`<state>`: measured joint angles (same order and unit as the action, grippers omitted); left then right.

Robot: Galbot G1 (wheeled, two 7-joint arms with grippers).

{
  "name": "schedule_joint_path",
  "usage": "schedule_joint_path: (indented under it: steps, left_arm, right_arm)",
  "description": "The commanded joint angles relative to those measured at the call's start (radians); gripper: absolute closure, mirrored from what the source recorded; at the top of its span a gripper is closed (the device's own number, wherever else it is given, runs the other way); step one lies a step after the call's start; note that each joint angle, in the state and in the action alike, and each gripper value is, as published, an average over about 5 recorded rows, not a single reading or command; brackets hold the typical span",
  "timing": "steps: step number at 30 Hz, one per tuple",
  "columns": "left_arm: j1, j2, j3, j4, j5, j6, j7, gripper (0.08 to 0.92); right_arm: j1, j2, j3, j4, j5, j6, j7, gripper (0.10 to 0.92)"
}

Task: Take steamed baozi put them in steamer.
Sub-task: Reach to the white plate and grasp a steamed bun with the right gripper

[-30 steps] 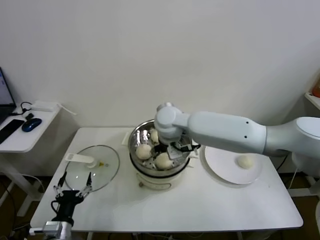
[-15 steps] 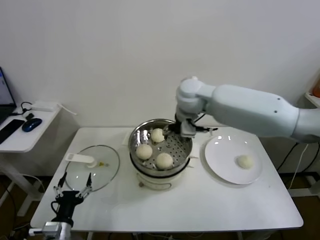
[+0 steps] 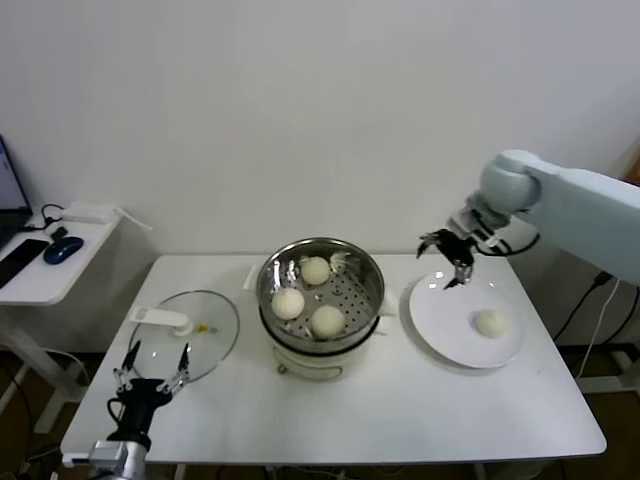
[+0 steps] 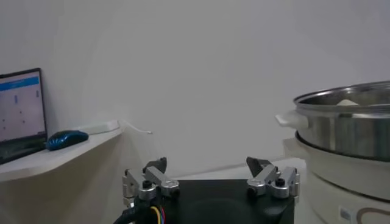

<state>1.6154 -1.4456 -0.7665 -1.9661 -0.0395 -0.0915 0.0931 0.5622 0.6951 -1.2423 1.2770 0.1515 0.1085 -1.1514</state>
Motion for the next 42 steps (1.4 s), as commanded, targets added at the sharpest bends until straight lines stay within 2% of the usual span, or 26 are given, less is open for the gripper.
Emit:
schedule_joint_path:
  steps: [1, 6, 14, 21, 42]
  left_arm:
    - [0.001, 0.005, 0.000, 0.004, 0.002, -0.001, 0.001, 0.177]
    - [0.006, -0.001, -0.001, 0.000, 0.005, -0.001, 0.001, 0.177]
    - [0.009, -0.013, -0.001, -0.005, 0.014, 0.000, 0.001, 0.177]
    - [0.015, -0.012, -0.009, -0.002, 0.014, -0.001, 0.000, 0.177]
    - [0.022, -0.008, -0.025, 0.023, 0.011, -0.007, 0.000, 0.177]
  right_arm:
    - [-0.331, -0.168, 0.281, -0.189, -0.210, -0.029, 0.004, 0.203]
    - [-0.491, -0.150, 0.453, -0.263, -0.377, 0.023, -0.010, 0.203]
    - [-0.589, -0.083, 0.589, -0.369, -0.475, 0.065, 0.012, 0.203]
    - [-0.606, 0.010, 0.653, -0.469, -0.496, 0.068, 0.036, 0.203]
    - [-0.621, 0.157, 0.667, -0.554, -0.522, 0.055, 0.046, 0.203]
